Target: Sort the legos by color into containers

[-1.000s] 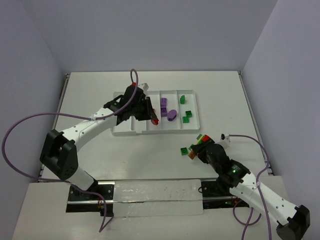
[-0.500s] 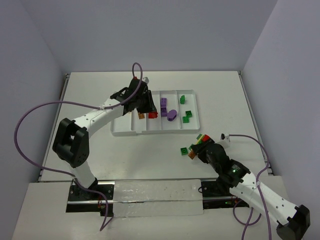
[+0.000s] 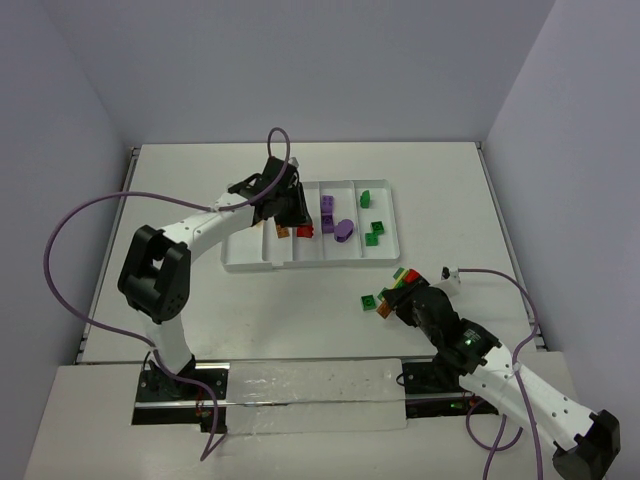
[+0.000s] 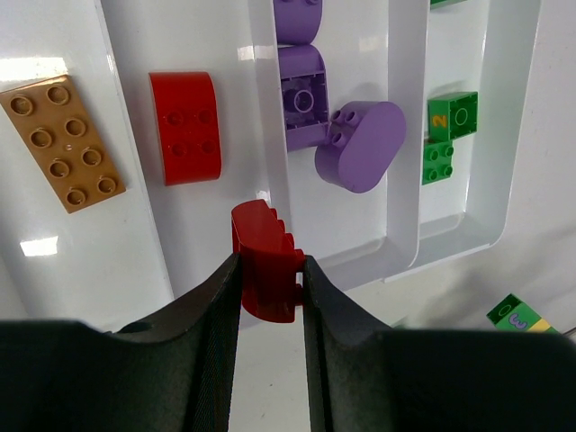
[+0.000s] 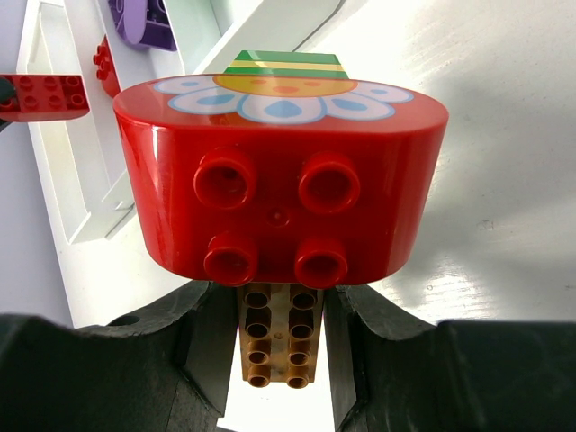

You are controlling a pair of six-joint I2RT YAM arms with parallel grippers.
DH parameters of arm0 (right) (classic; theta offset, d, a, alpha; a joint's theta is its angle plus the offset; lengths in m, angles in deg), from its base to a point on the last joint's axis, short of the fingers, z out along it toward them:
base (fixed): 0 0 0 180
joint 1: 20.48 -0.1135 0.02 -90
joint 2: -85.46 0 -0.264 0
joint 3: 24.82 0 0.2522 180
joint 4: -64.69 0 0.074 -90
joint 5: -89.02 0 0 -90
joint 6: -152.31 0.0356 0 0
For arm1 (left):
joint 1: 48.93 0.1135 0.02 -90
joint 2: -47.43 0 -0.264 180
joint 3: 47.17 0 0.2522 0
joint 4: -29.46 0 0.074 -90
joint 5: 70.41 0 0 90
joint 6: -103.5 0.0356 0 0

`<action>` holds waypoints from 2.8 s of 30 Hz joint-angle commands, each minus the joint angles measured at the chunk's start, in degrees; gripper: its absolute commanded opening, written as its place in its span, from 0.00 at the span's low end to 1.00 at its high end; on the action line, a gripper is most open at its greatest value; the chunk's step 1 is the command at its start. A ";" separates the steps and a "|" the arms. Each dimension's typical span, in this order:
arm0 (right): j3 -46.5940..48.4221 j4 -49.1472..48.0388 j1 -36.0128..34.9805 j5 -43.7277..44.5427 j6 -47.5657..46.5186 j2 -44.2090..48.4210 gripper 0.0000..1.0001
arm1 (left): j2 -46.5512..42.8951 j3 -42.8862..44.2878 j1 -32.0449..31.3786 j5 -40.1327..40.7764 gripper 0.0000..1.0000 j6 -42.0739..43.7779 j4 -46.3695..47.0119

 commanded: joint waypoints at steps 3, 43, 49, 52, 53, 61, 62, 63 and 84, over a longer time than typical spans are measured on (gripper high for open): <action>2.54 -1.04 0.68 2.16 -0.81 0.65 0.00 | 0.60 2.37 0.19 0.20 0.42 1.20 0.98; 7.78 -0.29 3.88 0.72 -9.01 -8.67 0.68 | -21.67 -8.11 -0.31 0.17 0.90 0.25 0.66; 11.75 0.86 2.70 -0.48 -14.48 -10.56 0.67 | -21.67 -8.35 -0.25 0.35 0.90 0.05 0.49; 15.13 0.50 0.93 -1.73 -17.50 -12.12 0.67 | -22.09 -8.81 -0.25 0.50 0.90 0.02 0.42; 15.67 -0.04 0.64 -2.10 -18.08 -12.61 0.67 | -22.18 -9.02 -0.25 0.50 0.90 -0.12 0.60; 18.45 -10.48 0.17 -7.08 -18.12 -29.71 0.66 | -23.10 -10.44 -0.25 0.50 0.90 -0.92 0.75; 18.30 -11.22 0.18 -6.96 -17.87 -31.42 0.66 | -23.28 -10.46 -0.25 0.67 0.90 -0.80 0.55; 18.08 -11.86 0.23 -6.85 -17.76 -32.76 0.66 | -23.49 -10.46 -0.25 0.83 0.90 -0.69 0.39; 20.61 -0.95 0.15 -0.94 -17.49 -32.84 0.67 | -24.85 -11.51 -0.25 0.81 0.90 -0.54 0.49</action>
